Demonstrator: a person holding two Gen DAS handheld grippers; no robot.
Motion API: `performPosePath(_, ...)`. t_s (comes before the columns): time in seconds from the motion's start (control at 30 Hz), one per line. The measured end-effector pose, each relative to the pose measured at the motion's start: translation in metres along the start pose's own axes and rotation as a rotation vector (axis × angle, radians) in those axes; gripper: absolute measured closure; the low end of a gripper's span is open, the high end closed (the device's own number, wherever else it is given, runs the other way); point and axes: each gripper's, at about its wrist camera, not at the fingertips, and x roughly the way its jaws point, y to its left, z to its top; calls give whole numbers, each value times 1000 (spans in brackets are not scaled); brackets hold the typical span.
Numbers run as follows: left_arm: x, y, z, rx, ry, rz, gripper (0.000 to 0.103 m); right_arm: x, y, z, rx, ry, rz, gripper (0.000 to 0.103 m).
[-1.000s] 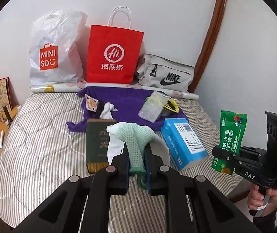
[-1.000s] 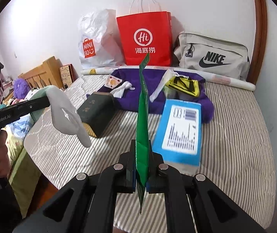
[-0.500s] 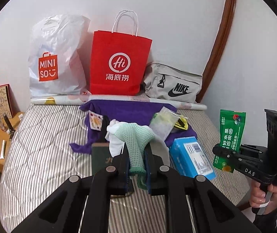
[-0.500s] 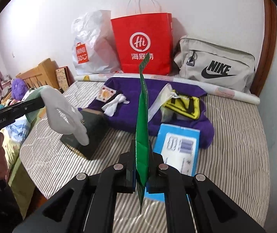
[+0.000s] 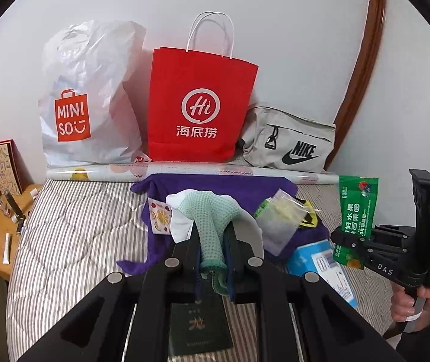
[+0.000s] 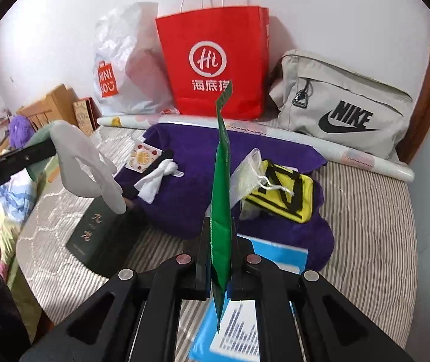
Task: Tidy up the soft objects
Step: 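Carry the glove with the left tool while the right tool carries the packet toward the towel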
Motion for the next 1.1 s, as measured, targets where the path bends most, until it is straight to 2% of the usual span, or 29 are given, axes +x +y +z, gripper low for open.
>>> performPosePath(0.4,35,13,29,0,8,0,91,40,-10,34,-2,30,1,97)
performPosePath(0.63,63,13,46,19,24,-2,91,52,-32,52,25,31,-40,97)
performPosePath(0.77,83,13,51,20,34,-9,91,68,-47,59,35,64,-55,97)
performPosePath(0.93,116,18,47,6,87,-12,91,98,-57,56,31,146,-40,96)
performPosePath(1.1,142,19,41,5,135,-13,90,111,-57,60,5,166,-42,96)
